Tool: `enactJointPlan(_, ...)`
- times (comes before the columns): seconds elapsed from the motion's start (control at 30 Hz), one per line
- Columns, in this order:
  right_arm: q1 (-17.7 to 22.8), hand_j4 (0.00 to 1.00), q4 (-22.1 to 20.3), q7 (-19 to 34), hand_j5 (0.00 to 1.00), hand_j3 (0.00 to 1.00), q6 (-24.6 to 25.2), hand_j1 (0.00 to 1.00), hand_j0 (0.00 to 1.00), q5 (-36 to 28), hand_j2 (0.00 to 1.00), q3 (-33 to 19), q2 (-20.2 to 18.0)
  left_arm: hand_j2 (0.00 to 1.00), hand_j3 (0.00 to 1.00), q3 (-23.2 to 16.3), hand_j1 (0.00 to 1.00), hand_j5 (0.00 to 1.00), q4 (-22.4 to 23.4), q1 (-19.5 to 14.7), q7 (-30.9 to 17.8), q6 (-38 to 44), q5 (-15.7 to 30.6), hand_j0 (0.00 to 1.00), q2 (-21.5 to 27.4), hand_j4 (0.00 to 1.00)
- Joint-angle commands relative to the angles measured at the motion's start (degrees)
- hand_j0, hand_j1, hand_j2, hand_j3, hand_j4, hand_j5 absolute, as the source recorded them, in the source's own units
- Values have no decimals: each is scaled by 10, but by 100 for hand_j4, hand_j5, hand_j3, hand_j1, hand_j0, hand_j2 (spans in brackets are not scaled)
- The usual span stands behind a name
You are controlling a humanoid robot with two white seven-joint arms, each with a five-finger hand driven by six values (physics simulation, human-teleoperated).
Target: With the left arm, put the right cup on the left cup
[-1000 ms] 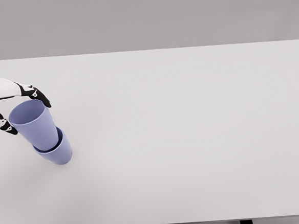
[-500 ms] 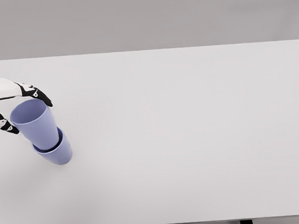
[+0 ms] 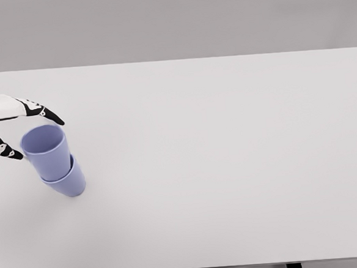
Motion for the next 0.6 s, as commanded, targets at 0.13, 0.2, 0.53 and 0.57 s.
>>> enactJointPlan(0.13, 0, 100, 0, 0, 100, 100, 0, 100, 100, 0, 100, 0, 0, 86, 86, 1, 86, 86, -1, 0, 0, 1, 2, 86, 1, 86)
enactJointPlan(0.2, 0, 100, 0, 0, 100, 100, 0, 100, 100, 1, 100, 0, 0, 90, 90, 1, 90, 90, -3, 0, 0, 0, 3, 90, 2, 90)
enactJointPlan(0.53, 0, 100, 0, 0, 100, 100, 0, 100, 100, 0, 100, 0, 0, 100, 100, 75, 100, 100, 2, -1, 0, -6, 13, 100, -56, 100)
enactJointPlan(0.57, 0, 100, 0, 0, 100, 100, 0, 100, 100, 0, 100, 0, 0, 100, 100, 81, 100, 100, 2, -1, 0, -6, 17, 100, -77, 100)
